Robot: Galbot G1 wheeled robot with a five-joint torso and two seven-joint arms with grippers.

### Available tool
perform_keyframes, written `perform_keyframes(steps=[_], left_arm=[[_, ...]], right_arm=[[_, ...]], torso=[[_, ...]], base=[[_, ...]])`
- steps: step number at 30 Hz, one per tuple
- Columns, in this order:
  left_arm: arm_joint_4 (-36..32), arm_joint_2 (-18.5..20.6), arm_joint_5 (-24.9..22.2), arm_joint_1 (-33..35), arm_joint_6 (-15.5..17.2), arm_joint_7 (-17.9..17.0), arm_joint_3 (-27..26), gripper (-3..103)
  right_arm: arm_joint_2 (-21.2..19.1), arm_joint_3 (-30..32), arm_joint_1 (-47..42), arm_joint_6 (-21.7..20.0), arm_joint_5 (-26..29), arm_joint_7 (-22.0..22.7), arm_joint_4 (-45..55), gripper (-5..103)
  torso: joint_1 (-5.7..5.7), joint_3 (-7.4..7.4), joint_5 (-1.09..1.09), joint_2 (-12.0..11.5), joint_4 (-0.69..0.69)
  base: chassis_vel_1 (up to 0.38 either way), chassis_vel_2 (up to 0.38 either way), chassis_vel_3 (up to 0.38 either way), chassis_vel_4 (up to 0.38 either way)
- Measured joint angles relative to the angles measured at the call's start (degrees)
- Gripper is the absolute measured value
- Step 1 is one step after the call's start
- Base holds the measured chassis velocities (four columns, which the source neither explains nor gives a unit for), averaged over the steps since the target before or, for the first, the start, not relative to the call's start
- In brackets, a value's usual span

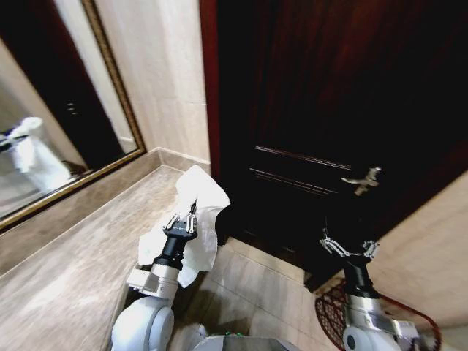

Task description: Discard the used towel into the hamper.

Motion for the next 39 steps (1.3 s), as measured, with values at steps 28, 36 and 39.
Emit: perform_keyframes(steps=[28, 36, 39], left_arm=[[3.9, 0.0, -0.8, -1.2, -0.5, 0.2, 0.7, 12], [4.5, 0.0, -1.1, -1.4, -0.5, 0.2, 0.6, 12], [5.1, 0.0, -1.1, -1.5, -0.8, 0.4, 0.7, 12]], right_arm=[[0.0, 0.0, 0.0, -0.6, 1.1, 0.3, 0.5, 100], [0.0, 0.0, 0.1, -0.6, 1.3, 0.3, -0.1, 100], [0.0, 0.0, 0.1, -0.7, 1.1, 0.3, -0.1, 100]], torso=[[0.0, 0.0, -0.01, 0.0, 0.01], [0.0, 0.0, -0.01, 0.0, 0.0], [0.0, 0.0, 0.0, 0.0, 0.01]], base=[[-0.126, -0.124, -0.124, -0.127], [-0.133, -0.129, -0.123, -0.128], [-0.137, -0.133, -0.108, -0.104]])
